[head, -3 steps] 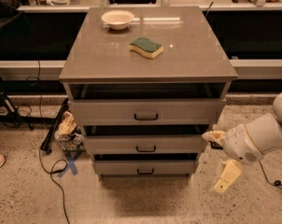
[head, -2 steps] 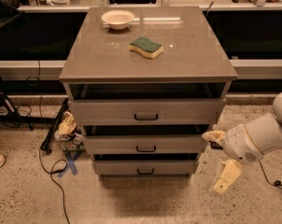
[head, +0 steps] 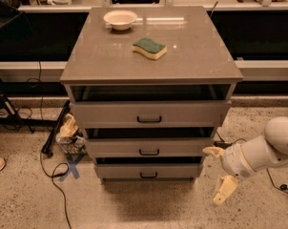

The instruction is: Open bottom drawer

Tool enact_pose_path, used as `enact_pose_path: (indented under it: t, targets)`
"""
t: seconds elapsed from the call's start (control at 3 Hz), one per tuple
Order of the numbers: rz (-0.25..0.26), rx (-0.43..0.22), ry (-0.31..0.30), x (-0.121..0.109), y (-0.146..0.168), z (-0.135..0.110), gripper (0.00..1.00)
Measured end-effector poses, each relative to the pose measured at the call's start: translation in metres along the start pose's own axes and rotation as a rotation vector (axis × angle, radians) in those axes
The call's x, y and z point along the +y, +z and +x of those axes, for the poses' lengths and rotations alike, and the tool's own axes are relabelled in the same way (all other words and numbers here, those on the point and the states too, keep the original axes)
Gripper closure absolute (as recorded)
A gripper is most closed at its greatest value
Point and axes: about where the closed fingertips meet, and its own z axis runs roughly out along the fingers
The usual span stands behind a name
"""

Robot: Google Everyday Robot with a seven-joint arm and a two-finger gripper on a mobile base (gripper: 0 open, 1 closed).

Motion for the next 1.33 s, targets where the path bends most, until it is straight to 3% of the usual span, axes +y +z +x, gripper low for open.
enact_pose_path:
  t: [0.33, 1.0, 1.33]
  targets:
    - [-0.005, -0.083, -0.062, -0.015, 0.05, 0.044, 0.0]
    - [-0.011, -0.087, -0.047, -0.02, 0.061, 0.055, 0.0]
    - [-0.003, -0.076, -0.103, -0.034, 0.105, 0.098, 0.0]
